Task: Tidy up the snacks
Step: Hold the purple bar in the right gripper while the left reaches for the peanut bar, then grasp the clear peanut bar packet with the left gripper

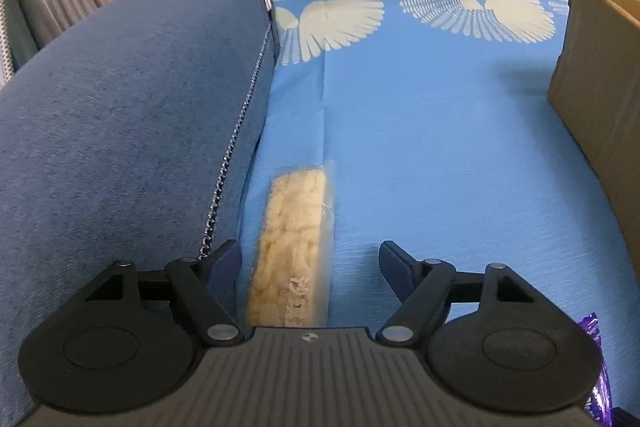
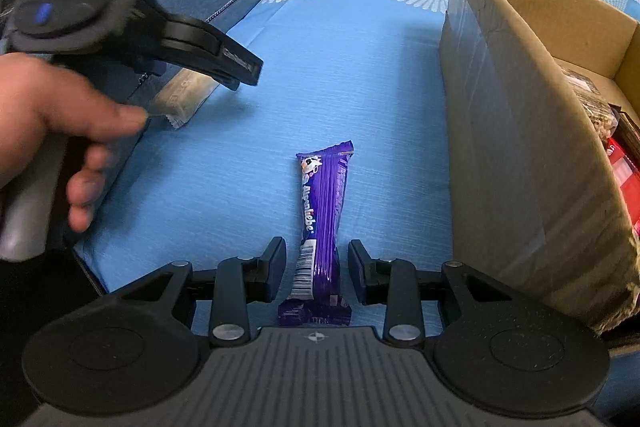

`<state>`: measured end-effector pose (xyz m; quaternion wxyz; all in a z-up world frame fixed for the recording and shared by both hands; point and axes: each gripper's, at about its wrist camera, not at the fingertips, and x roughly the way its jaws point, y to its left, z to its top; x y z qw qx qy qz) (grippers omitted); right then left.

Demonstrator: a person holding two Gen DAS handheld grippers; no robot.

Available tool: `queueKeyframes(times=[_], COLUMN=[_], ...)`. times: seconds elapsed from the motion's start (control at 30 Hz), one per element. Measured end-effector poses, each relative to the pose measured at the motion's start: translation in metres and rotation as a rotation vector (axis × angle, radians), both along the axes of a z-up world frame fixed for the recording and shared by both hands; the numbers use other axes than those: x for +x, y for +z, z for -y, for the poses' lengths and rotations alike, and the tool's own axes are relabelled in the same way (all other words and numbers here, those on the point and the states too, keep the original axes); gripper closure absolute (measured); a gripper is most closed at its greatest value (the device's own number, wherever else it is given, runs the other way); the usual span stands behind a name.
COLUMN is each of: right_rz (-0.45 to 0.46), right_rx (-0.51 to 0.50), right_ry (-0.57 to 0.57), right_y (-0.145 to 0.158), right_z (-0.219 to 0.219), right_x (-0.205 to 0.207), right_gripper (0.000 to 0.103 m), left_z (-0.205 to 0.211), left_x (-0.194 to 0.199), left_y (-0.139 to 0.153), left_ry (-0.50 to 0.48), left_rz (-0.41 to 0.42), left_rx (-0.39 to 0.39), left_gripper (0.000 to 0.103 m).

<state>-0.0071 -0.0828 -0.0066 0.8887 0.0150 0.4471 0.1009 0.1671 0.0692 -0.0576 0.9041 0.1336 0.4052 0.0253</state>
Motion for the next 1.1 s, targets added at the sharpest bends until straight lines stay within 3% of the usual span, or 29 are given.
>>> queueKeyframes(times=[0.03, 0.07, 0.13, 0.27, 0.33, 0.47, 0.6, 0.67, 0.8, 1.1], right_rz=[-0.001, -0.002, -0.006, -0.007, -0.002, 0.022, 0.039, 0.031, 0.016, 0.02], right_rx=[-0.003, -0.005, -0.008, -0.014, -0.019, -0.026, -0.027, -0.024, -0.019, -0.029], right_ry=[0.0, 0.0, -0.001, -0.002, -0.007, -0.02, -0.026, -0.039, -0.066, -0.078], right_y=[0.0, 0.0, -0.001, -0.002, -0.002, 0.0, 0.004, 0.003, 0.001, 0.001], right_z=[0.0, -0.001, -0.001, -0.002, -0.004, -0.007, -0.007, -0.006, -0.006, -0.009], right_x=[0.0, 0.0, 0.0, 0.0, 0.001, -0.001, -0.003, -0.003, -0.002, -0.003], right_gripper=[0.067, 0.067, 0.067, 0.07, 0.077, 0.077, 0.077, 0.077, 0.077, 0.077], left_z=[-0.004, -0.01, -0.022, -0.028, -0.033, -0.039, -0.04, -0.04, -0.031, -0.031], left_x=[0.001, 0.003, 0.0, -0.026, -0.045, -0.088, -0.12, -0.127, -0.127, -0.126], left_y=[0.0, 0.0, 0.004, 0.017, 0.026, 0.034, 0.022, 0.028, 0.025, 0.025], left_ry=[0.009, 0.032, 0.053, 0.001, 0.006, 0.011, 0.007, -0.014, -0.059, -0.067], left_rz=[-0.014, -0.023, -0.025, -0.015, -0.034, -0.104, -0.178, -0.158, -0.17, -0.181], left_rx=[-0.023, -0.037, -0.088, -0.16, -0.245, -0.38, -0.402, -0.418, -0.379, -0.379], left_gripper=[0.04, 0.062, 0.063, 0.063, 0.063, 0.063, 0.064, 0.064, 0.064, 0.058])
